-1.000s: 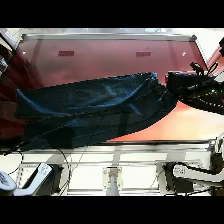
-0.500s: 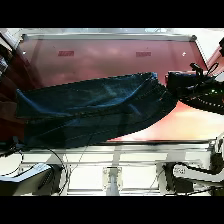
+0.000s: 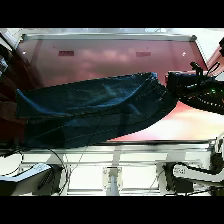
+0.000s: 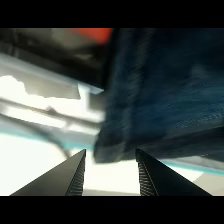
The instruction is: Fold the clothes and pants, and hang the long-sleeved shirts on hangers.
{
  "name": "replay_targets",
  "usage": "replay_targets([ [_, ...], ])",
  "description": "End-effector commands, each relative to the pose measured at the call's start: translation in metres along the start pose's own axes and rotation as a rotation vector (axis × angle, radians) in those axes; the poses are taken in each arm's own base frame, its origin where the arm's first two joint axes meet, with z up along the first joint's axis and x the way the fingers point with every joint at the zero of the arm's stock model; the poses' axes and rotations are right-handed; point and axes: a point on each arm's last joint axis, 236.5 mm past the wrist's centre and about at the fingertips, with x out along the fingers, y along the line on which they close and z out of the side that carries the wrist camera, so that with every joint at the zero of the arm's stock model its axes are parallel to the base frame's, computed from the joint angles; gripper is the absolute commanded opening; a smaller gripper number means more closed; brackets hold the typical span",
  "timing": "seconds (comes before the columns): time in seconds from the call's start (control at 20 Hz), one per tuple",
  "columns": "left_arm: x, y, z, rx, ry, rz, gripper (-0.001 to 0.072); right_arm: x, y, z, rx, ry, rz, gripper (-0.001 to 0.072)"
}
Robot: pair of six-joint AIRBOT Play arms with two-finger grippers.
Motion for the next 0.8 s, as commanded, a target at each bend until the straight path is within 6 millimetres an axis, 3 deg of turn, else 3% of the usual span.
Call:
replay_targets([
  [0.0,0.012,-0.008,0.005,0.085,0.001,-0.003,0.0371,0.000,0.001,0.000,0.012,-0.001,0.003,0.0269],
  [0.25,0.024,-0.018,0.002,0.122,0.030,-0.012,0.0350,0.000,0.001,0.000,0.022,-0.001,0.004,0.0269],
  [0.3,0.025,-0.019,-0.004,0.118,0.054,-0.014,0.0260,0.000,0.001,0.000,0.023,-0.001,0.003,0.0269],
  [0.35,0.024,-0.016,-0.006,0.110,0.066,-0.002,0.0023,0.000,0.001,0.000,0.023,-0.001,0.003,0.0269],
  [0.45,0.010,-0.013,0.013,0.089,0.010,0.043,0.0021,0.000,-0.002,-0.001,0.017,0.005,-0.009,0.0270],
  [0.55,-0.025,-0.002,0.041,0.015,-0.081,0.110,0.0021,-0.001,-0.014,-0.008,-0.011,0.033,-0.061,0.0270],
  [0.65,-0.081,0.035,0.059,-0.167,-0.175,0.279,0.0022,-0.002,-0.029,-0.017,-0.062,0.078,-0.123,0.0276],
  [0.75,-0.146,0.073,0.072,-0.387,-0.319,0.466,0.0023,-0.004,-0.039,-0.026,-0.126,0.123,-0.158,0.0345],
])
